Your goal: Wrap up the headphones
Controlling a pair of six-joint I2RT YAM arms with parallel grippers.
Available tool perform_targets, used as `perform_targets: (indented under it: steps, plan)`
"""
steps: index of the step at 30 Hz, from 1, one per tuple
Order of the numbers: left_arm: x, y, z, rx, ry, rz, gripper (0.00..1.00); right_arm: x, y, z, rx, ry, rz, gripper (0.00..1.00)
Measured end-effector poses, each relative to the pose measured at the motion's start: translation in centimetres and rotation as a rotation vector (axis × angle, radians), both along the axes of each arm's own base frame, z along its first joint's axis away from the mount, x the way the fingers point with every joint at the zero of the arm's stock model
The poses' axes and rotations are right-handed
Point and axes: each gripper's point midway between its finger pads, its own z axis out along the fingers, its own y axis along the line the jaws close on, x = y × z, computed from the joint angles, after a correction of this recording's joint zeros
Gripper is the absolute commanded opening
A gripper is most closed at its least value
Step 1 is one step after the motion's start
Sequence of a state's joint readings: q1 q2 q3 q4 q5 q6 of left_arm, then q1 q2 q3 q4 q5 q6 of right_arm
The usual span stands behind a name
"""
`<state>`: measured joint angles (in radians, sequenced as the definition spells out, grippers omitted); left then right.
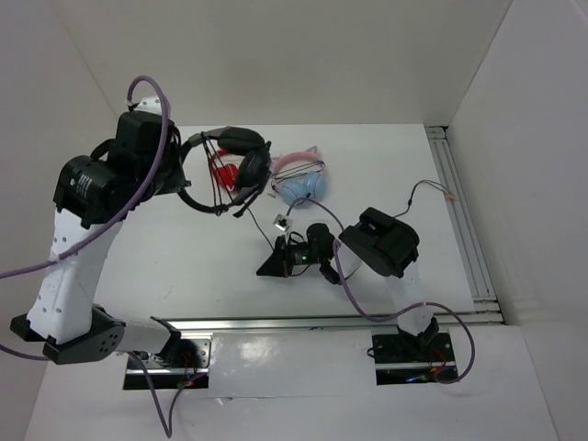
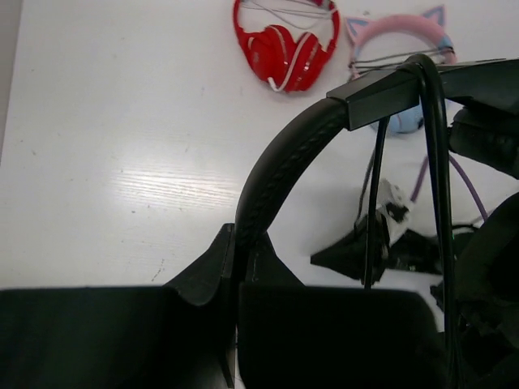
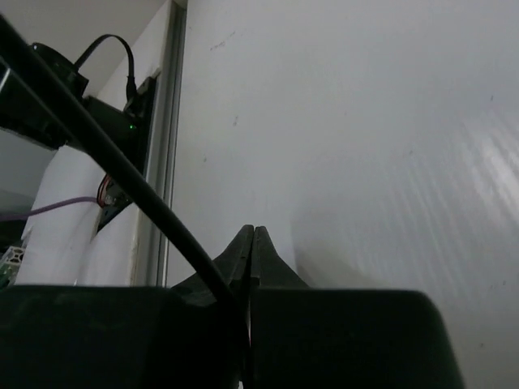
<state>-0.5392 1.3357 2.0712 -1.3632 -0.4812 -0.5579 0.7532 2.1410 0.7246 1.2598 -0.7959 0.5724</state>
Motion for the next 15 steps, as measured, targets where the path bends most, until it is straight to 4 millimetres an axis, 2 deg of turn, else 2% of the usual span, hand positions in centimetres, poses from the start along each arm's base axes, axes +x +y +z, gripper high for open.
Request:
perform_targets:
  steps: [2,4,7,9,11,13,15]
  plan:
    - [1.1,1.1,-0.3,-0.001,0.009,0.056,0.00,-0.8,-0.5,-0.7,-0.018,0.016,-0.003,0.00]
    - [2.4,2.4,-1.3,-0.010,0.041,0.113,0.00,-1.5,-1.1,-0.5,-0.032,0.002,-0.024,0.00]
    - [5.0,5.1,-3.4,-0.018,0.090,0.235,0.00,-3.3,-1.6,1.8,-0.044,-0.065,-0.053,0.00]
    - [6.4,6.7,-4.8,-0.020,0.109,0.319,0.00,-5.5,-0.7,5.6,-0.014,-0.157,-0.041,0.00]
    - [7.5,7.9,-6.2,-0.008,0.119,0.389,0.00,-8.4,0.7,10.5,0.057,-0.275,-0.013,0.00]
    - [7.9,8.5,-8.2,0.009,0.154,0.427,0.00,-11.4,1.4,15.1,0.115,-0.372,0.003,0.00]
    - [7.6,8.5,-10.4,0.036,0.220,0.433,0.00,-13.1,1.4,19.3,0.151,-0.454,-0.017,0.00]
